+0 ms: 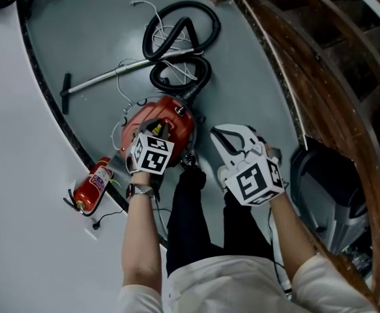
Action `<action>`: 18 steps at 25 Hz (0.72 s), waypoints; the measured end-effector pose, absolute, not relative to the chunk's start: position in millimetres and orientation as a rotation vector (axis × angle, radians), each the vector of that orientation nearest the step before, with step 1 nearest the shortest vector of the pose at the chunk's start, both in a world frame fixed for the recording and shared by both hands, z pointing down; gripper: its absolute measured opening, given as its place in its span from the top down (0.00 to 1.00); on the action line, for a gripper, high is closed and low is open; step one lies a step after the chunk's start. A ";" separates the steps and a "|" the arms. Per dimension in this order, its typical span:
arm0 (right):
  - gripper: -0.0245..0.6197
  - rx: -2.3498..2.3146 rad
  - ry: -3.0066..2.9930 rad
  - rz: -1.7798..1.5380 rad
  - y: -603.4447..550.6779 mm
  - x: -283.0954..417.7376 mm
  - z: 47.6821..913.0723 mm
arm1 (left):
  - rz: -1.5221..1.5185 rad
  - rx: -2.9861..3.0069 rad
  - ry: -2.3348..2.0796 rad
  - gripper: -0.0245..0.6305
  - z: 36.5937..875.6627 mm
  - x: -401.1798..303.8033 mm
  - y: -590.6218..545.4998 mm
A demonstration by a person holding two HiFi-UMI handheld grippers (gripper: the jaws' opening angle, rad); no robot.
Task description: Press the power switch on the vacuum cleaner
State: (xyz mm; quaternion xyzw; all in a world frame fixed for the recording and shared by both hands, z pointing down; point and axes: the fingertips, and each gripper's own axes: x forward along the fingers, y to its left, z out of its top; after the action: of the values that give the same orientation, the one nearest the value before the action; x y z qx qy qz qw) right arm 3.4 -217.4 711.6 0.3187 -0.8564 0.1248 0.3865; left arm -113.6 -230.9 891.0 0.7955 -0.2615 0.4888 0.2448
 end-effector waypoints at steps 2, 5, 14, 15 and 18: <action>0.91 0.809 -2.178 0.313 -215.5 5.4 705.1 | 1.354 2.172 -0.718 0.93 885.6 -116.8 -222.8; 0.91 0.811 -2.187 0.304 -213.3 5.2 695.0 | 1.388 2.186 -0.720 0.96 874.5 -123.2 -212.0; 0.92 0.756 -2.212 0.270 -201.1 -1.1 660.2 | 1.398 2.233 -0.784 0.96 817.2 -129.1 -199.0; 0.91 0.754 -2.215 0.264 -200.2 -1.5 655.7 | 1.390 2.237 -0.799 0.96 809.8 -129.5 -198.5; 0.92 0.744 -2.222 0.246 -196.3 -1.8 643.2 | 1.369 2.248 -0.841 0.96 789.5 -130.7 -195.8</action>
State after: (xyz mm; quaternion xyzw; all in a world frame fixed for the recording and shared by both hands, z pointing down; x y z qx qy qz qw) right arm -1.8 -196.3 643.2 0.2918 -0.8713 0.0966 0.3825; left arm -130.7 -195.8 789.5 0.7991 -0.2989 0.4866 0.1881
